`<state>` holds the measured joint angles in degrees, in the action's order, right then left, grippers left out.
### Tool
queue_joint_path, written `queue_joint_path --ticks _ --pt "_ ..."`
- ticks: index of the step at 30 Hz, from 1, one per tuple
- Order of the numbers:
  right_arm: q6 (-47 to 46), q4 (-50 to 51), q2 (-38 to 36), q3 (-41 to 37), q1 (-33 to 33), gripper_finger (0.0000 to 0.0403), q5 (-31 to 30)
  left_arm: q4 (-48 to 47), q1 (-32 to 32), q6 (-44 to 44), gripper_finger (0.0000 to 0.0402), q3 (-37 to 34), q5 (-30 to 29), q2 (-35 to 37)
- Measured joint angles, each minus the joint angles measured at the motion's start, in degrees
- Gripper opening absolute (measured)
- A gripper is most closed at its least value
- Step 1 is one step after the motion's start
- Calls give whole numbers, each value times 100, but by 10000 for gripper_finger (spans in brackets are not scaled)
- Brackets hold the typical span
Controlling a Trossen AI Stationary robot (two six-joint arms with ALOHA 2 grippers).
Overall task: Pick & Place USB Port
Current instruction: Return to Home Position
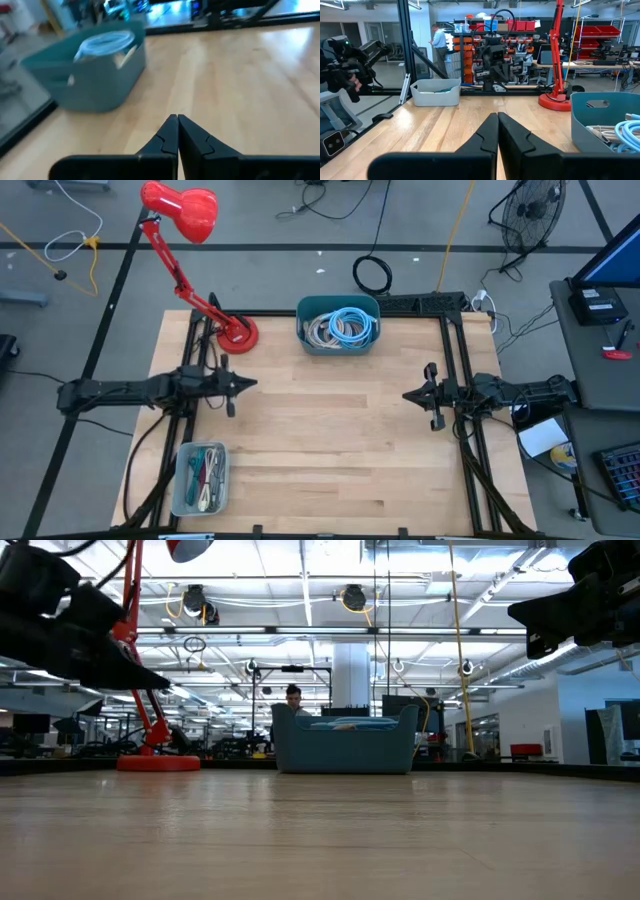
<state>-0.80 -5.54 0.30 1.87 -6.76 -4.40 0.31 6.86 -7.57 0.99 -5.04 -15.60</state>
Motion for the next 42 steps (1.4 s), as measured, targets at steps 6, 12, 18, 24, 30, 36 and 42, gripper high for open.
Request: queue_joint_path --ticks 6,12,18,24,30,36,42 --pt "-2 2 0 0 -2 0 0 65 424 612 23 -2 -302 -585" --pt "-1 0 0 0 -2 0 0 195 637 908 24 -5 -349 -644" --pt "-2 0 0 0 -2 0 1 858 633 315 9 -15 549 -636" --pt "0 0 0 0 -2 0 0 1420 628 507 6 -13 943 -505" --pt "-1 2 0 0 -2 0 0 1467 627 1164 26 -4 851 -382" --pt "-1 1 0 1 -2 0 0 1477 628 1556 22 -4 848 -382" --pt "-2 0 0 1 -1 0 0 1476 628 1539 5 -4 848 -382"
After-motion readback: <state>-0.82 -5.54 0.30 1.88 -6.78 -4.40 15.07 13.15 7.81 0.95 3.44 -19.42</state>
